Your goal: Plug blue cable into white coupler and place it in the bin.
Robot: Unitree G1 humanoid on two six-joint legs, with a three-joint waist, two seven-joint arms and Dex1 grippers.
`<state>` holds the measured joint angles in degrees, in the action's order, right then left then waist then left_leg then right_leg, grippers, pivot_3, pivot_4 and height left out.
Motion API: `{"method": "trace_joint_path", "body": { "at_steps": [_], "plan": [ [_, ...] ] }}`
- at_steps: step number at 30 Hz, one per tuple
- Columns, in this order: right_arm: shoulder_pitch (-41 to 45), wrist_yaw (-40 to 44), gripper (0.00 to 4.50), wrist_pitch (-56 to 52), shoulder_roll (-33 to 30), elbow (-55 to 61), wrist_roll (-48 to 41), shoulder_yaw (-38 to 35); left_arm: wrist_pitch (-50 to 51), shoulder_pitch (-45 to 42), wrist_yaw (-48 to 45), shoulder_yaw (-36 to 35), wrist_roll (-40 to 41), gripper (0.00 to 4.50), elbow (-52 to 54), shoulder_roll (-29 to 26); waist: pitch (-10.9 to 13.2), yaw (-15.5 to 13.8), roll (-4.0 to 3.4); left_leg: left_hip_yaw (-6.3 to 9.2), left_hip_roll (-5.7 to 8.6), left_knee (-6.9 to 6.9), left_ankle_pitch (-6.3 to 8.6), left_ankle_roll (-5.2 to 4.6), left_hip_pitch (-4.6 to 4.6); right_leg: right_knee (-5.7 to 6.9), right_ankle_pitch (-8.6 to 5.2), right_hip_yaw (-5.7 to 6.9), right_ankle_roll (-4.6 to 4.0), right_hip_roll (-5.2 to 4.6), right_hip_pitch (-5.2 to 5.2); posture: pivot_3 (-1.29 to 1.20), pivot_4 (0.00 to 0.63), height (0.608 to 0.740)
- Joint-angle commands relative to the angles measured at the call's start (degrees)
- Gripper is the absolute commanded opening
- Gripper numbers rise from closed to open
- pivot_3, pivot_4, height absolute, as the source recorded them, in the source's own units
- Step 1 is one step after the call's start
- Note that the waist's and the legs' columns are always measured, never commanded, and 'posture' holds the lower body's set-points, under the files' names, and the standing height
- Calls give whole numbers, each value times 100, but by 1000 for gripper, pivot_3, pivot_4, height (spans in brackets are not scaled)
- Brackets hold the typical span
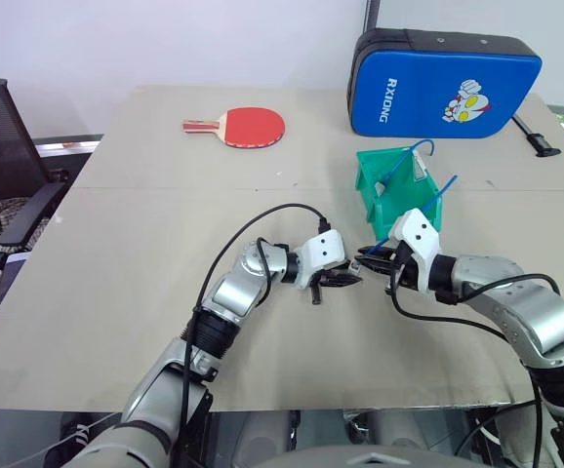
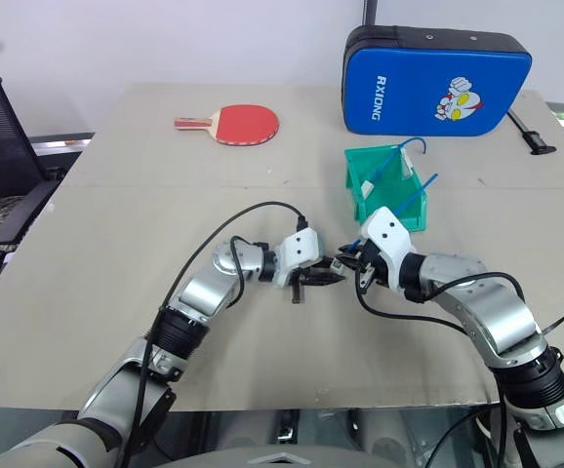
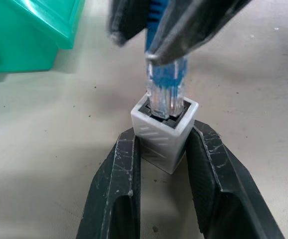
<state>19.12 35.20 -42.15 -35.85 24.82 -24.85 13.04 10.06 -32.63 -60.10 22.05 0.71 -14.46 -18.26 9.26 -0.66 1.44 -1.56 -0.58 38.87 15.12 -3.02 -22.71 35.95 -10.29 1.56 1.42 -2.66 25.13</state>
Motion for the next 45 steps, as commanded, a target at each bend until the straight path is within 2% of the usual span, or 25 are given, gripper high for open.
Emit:
{"method": "trace_joint_path", "body": {
  "at_steps": [1,7,13,20,25,28,29,32,33,34,35,39,41,45],
  "plan": [
    [-31,60,0,-197,-159,-110,242,132,-33,-27,-103,-41,91,714,167,-43,0,-1,0,2,0,0,0,0,0,0,0,1,0,0,0,0,150,731],
    [166,100,0,-314,-124,-168,386,221,-30,-30,-109,-46,95,714,166,-54,0,1,0,4,0,0,0,0,0,0,0,3,0,0,0,0,150,731],
    [491,258,0,-375,-70,-514,882,950,-26,-37,-98,-37,86,714,169,-52,-6,11,1,6,0,0,0,0,1,0,-1,6,0,2,0,0,150,731],
    [527,576,0,-383,-187,-864,1249,1393,-4,-39,-54,-41,83,714,179,-49,-21,61,-1,12,-3,0,0,0,31,1,-16,10,6,4,-28,0,150,731],
    [382,624,0,-261,-102,-975,1363,1326,13,-13,11,-47,64,714,197,-50,-39,69,-2,14,-4,0,0,0,43,1,-18,12,5,3,-40,0,150,731],
    [372,465,0,-134,211,-1055,1214,921,195,52,-168,-168,366,714,369,-37,-46,85,5,14,-5,0,0,0,51,1,-18,11,5,3,-47,0,150,731],
    [370,416,0,-102,319,-1052,1145,743,258,61,-204,-218,461,1729,444,-34,-46,97,5,14,-6,0,0,0,56,1,-21,11,2,4,-54,0,150,731],
    [297,386,0,100,554,-943,896,160,448,80,-226,-319,542,3100,586,-140,-46,93,4,14,-7,-1,0,0,58,2,-24,11,-4,2,-56,0,150,731],
    [258,361,0,125,619,-888,794,-34,515,102,-190,-368,573,3400,627,-176,-46,90,3,13,-6,-1,0,0,58,2,-24,11,-4,1,-56,0,150,731],
    [205,348,0,101,659,-797,661,-243,603,156,-207,-425,643,4046,720,-240,-45,88,3,12,-5,-1,0,0,58,2,-24,9,-4,-1,-57,0,150,731],
    [129,366,0,116,651,-663,548,-438,682,244,-176,-536,755,4451,854,-278,-45,89,2,12,-4,-1,0,0,57,1,-24,8,-4,-2,-56,0,150,731],
    [-151,418,0,-28,589,6,-82,-1221,1037,707,44,-1110,1323,4451,1584,-344,-38,85,-7,13,-4,-1,0,0,40,-2,-19,7,-3,-9,-43,0,150,731],
    [-181,380,0,-254,540,388,-525,-1731,727,1077,196,-1577,1771,4451,2006,-182,-33,86,-12,16,-3,-1,0,1,3,-3,0,4,-2,-12,-10,0,150,731],
    [243,19,0,-733,459,495,-1180,-2572,1143,1689,422,-2081,2460,4451,2966,-278,-31,93,-14,19,-2,-1,0,1,-11,-5,2,-4,-4,-37,0,0,150,731]
  ]
}}
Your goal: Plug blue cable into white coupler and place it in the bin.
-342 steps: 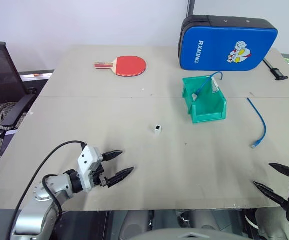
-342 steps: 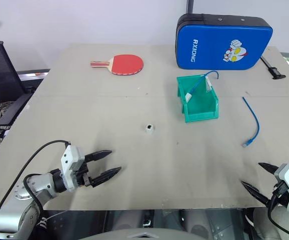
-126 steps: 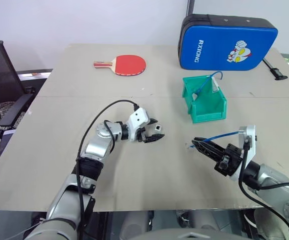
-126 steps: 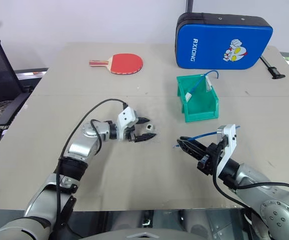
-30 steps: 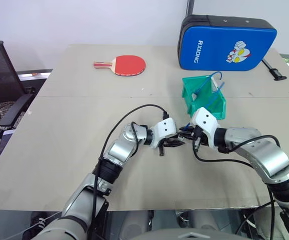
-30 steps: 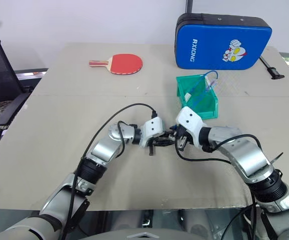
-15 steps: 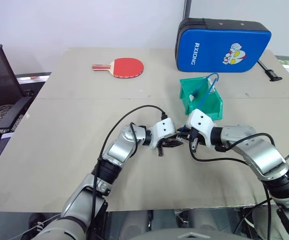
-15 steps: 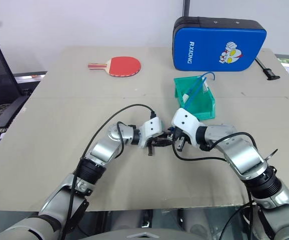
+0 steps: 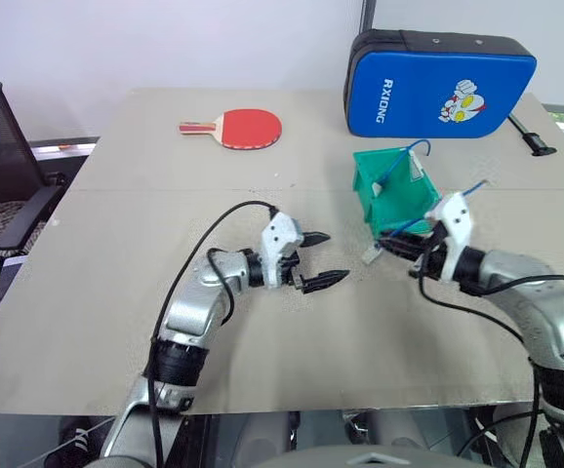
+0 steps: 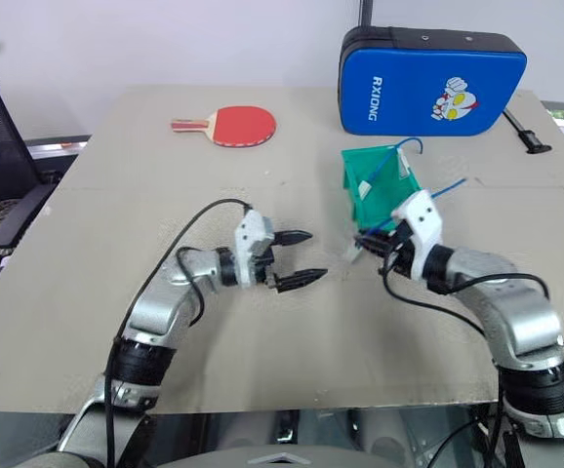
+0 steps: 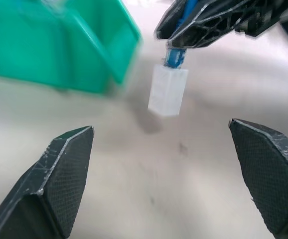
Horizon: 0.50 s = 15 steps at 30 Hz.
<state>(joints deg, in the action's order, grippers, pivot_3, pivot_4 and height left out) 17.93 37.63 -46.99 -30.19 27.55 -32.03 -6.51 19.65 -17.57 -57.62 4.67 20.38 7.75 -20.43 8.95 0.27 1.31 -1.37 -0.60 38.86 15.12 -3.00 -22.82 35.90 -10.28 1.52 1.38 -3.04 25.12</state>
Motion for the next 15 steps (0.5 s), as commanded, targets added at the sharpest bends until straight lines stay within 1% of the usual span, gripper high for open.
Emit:
{"method": "trace_joint_path", "body": {
  "at_steps": [1,4,7,9,12,14,15],
  "plan": [
    [561,-290,0,-352,-192,99,-533,-753,270,324,239,-424,621,4451,983,-115,1,-6,-2,1,0,0,0,0,0,0,0,2,0,1,0,0,150,731],
    [1084,-502,0,-527,-399,-392,-499,-904,474,613,342,-569,956,4451,1463,-237,3,-22,-4,1,1,0,0,0,5,0,-16,9,-16,20,-2,0,150,731],
    [1761,-411,0,-492,-700,-1408,-184,-629,632,821,618,-743,1255,4451,1871,-270,6,-17,-8,-8,4,0,0,0,10,0,-24,10,-5,25,-5,0,150,731],
    [2164,-140,0,-217,-787,-2173,127,-223,619,895,727,-762,1293,4451,2007,-302,6,-15,-8,-12,8,1,0,0,11,0,-22,7,-7,25,-5,0,150,731],
    [2750,314,0,5,-741,-3288,380,216,609,916,891,-721,1303,4451,2122,-324,6,-1,-8,-17,9,0,0,-1,12,-2,-13,3,-22,29,-5,0,150,731],
    [3116,691,0,278,-722,-4133,678,574,622,912,981,-679,1306,4451,2182,-329,6,18,-9,-15,9,-3,0,-1,11,-2,-9,3,-17,30,-4,0,150,731],
    [3280,894,370,461,-713,-4536,829,739,617,915,1014,-662,1311,4487,2199,-333,7,19,-9,-17,9,-3,0,-1,9,-2,-2,1,-6,31,-3,0,150,731]
  ]
}}
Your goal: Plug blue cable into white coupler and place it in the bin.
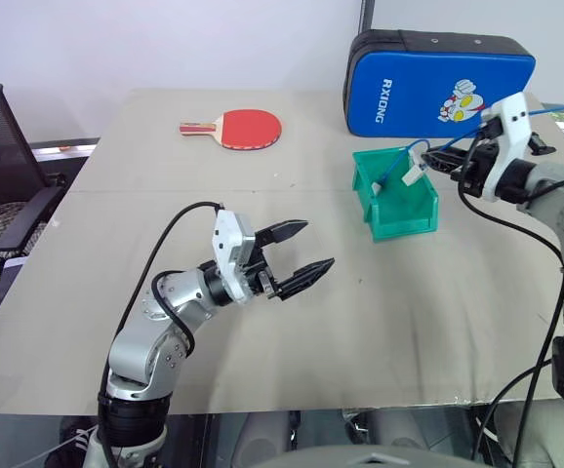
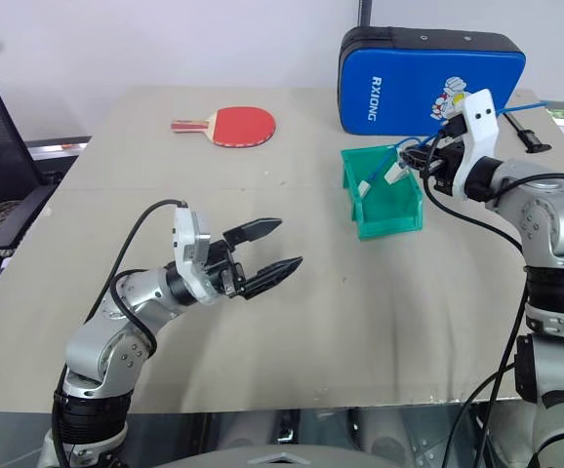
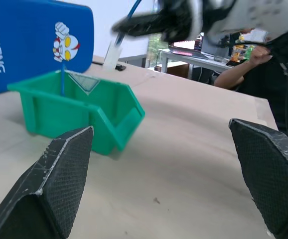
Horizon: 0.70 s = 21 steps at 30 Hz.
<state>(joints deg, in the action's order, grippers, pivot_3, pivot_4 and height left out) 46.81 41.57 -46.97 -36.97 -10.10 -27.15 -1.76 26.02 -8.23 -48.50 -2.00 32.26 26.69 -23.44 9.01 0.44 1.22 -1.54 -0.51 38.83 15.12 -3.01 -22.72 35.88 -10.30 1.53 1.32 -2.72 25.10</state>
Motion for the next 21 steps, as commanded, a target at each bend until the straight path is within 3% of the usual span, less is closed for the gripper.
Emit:
{"method": "trace_joint_path", "body": {
  "at_steps": [1,2,9,15,21],
  "plan": [
    [560,749,778,596,-17,-1175,442,398,-33,-10,139,17,123,4500,319,-32,0,3,0,1,0,-4,0,0,-4,-1,1,1,1,0,3,0,150,731],
    [720,913,1050,698,16,-1546,523,471,-49,2,164,25,122,4500,327,-34,1,-1,0,0,0,-4,0,0,-4,-2,2,1,2,0,3,0,150,731],
    [1270,1432,4444,1463,-58,-2706,1179,704,-110,62,320,44,174,4500,378,21,5,-7,-3,-1,1,-12,0,0,-8,-9,2,0,3,-4,5,0,150,731],
    [221,1749,4444,1722,-738,-1239,1115,328,-115,60,424,-36,323,4500,391,38,8,-115,-7,5,1,-13,0,0,-10,-10,2,3,3,-6,5,0,150,731],
    [-1428,1585,4444,2169,-1089,483,575,-1007,-70,133,463,-222,397,4500,280,-121,10,-121,-10,3,1,-13,0,0,-6,-7,1,2,5,-6,4,0,150,731]
  ]
}}
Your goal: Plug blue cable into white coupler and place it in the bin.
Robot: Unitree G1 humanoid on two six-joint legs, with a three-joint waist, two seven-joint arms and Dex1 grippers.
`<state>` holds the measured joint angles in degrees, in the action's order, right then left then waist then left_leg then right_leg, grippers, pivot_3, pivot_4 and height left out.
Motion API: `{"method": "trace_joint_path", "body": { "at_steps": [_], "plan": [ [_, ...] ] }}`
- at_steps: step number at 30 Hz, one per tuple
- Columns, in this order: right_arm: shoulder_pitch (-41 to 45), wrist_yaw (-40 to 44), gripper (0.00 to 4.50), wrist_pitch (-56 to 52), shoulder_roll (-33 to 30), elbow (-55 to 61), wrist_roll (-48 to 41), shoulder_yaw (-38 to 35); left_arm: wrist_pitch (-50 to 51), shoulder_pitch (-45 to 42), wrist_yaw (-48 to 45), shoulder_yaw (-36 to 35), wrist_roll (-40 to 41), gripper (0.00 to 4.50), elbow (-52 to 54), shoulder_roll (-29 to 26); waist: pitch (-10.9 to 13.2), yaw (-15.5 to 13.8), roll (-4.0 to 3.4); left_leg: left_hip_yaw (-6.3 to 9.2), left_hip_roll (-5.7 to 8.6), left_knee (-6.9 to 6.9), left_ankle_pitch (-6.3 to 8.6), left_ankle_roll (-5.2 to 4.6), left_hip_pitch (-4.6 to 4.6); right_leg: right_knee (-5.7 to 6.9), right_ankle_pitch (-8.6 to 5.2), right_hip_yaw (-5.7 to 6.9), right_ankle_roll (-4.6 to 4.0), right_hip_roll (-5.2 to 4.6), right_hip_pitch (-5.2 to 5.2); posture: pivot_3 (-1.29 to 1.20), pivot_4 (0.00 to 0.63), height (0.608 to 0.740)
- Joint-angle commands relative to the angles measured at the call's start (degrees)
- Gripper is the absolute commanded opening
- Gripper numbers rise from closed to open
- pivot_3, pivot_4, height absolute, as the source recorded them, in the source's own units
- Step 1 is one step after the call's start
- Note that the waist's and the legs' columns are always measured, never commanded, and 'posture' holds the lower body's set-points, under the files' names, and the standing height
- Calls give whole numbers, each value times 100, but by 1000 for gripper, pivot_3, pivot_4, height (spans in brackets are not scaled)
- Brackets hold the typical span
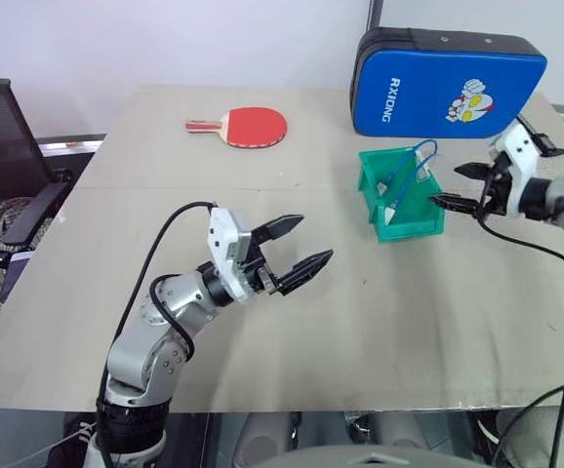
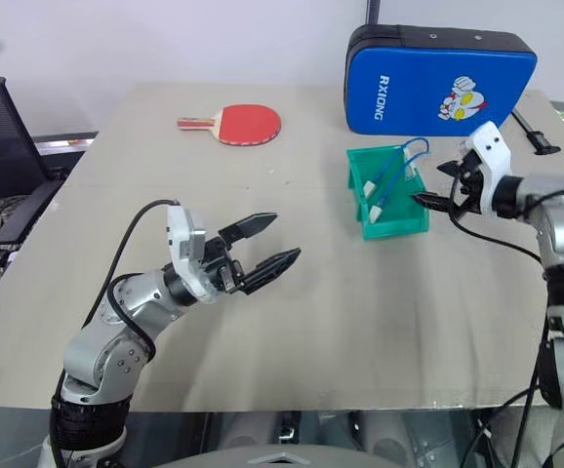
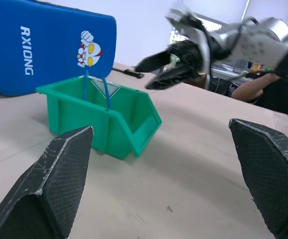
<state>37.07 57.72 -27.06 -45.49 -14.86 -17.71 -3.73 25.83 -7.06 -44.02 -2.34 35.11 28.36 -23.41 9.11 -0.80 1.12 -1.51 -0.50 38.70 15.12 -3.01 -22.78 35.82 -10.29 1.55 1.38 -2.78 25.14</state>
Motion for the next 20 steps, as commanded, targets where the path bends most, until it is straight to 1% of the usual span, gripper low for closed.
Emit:
{"method": "trace_joint_path", "body": {
  "at_steps": [1,6,10,13,16,18,20],
  "plan": [
    [-854,-11,4444,129,-285,1401,-541,-1117,-88,114,-28,-251,51,4500,39,-221,1,2,-1,-2,0,0,0,0,2,1,-1,-2,-1,1,0,0,150,731],
    [-2760,152,4444,13,-404,3127,-1026,-2153,-163,687,-254,-571,-68,4500,-169,-741,2,10,-3,7,-7,-6,0,0,6,1,-14,3,14,8,-1,0,150,731],
    [-4136,85,4444,323,-237,3929,-944,-2798,-224,1263,-553,-935,-34,4500,-165,-1160,5,5,-8,-2,-12,-6,0,1,12,1,-29,0,3,9,0,0,150,731],
    [-4871,45,4444,536,-168,4141,-763,-3039,-337,1623,-756,-1079,-82,4500,-236,-1340,4,0,-8,-11,-11,-5,1,2,19,2,-29,-2,2,0,0,0,150,731],
    [-5580,65,4444,915,-121,4050,-405,-3239,-478,1946,-974,-1135,-195,4500,-304,-1508,4,-1,-7,-21,-10,-2,1,3,19,1,-29,-2,2,-17,0,0,150,731],
    [-5849,67,4444,1066,-81,3957,-319,-3307,-440,1970,-1079,-1229,-76,4500,-399,-1560,4,-3,-8,-23,-9,-2,1,3,19,0,-29,-2,2,-27,1,0,150,731],
    [-5930,23,4444,1107,-50,3944,-349,-3315,-501,1931,-1125,-1262,-107,4500,-479,-1590,4,-3,-7,-23,-10,-2,1,3,18,0,-29,0,2,-27,2,0,150,731]
  ]
}}
